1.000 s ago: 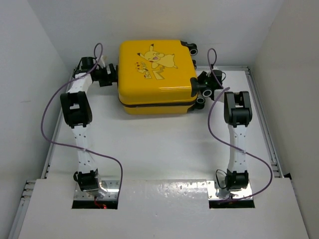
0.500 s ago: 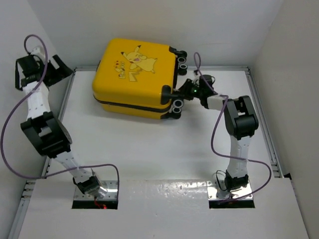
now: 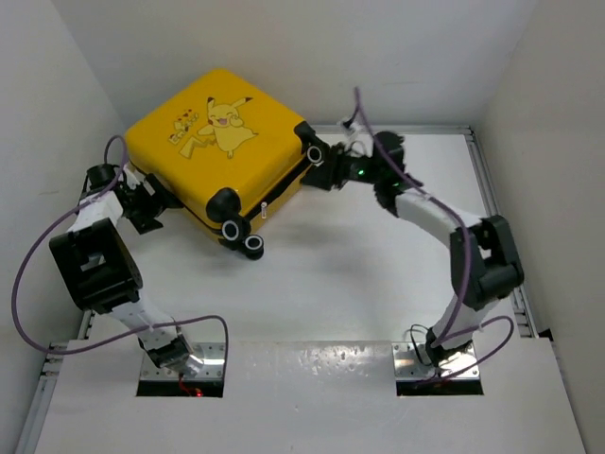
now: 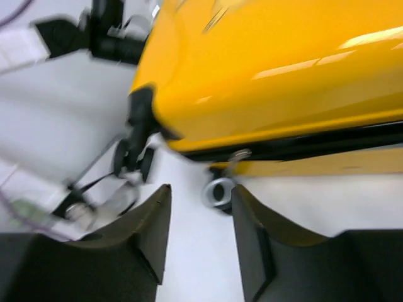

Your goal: Pack the luggage

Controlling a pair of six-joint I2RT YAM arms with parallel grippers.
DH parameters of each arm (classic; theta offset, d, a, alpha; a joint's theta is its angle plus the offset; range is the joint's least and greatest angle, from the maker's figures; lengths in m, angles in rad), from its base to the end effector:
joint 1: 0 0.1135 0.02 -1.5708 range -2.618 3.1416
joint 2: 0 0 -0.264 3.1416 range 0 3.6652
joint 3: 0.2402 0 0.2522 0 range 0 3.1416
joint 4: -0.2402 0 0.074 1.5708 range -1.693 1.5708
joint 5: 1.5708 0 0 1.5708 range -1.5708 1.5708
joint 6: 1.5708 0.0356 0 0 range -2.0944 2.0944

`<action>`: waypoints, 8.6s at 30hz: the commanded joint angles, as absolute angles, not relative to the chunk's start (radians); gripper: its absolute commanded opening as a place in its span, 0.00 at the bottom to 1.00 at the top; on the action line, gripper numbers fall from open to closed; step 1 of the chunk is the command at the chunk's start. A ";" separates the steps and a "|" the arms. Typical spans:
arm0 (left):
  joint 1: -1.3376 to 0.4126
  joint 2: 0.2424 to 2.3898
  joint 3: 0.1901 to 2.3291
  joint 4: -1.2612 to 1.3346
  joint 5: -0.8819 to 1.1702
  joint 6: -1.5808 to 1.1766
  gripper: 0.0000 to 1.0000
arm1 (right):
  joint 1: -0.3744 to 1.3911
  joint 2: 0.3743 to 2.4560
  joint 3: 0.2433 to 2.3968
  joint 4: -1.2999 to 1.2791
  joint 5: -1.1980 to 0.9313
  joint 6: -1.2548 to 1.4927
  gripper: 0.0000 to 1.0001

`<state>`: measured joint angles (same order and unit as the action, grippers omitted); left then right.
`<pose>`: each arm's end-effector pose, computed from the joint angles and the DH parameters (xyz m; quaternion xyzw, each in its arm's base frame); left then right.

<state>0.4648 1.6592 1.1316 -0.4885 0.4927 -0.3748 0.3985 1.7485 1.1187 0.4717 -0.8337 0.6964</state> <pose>0.3121 0.1376 0.2154 -0.3192 0.8790 -0.2224 0.2758 0.3554 0.1782 0.2621 -0.1567 0.7269 0.5719 0.3464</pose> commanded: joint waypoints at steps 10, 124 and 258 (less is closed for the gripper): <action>0.310 2.281 1.940 -0.291 0.589 -0.393 0.89 | 0.112 2.035 1.881 -0.143 -0.629 0.238 1.00; 0.448 0.928 0.865 -0.373 0.417 -0.201 0.99 | 0.980 1.491 0.801 0.398 0.587 0.380 0.25; 0.525 1.086 0.839 -0.420 0.568 -0.103 0.82 | 0.459 1.761 0.934 0.448 -0.465 1.006 0.01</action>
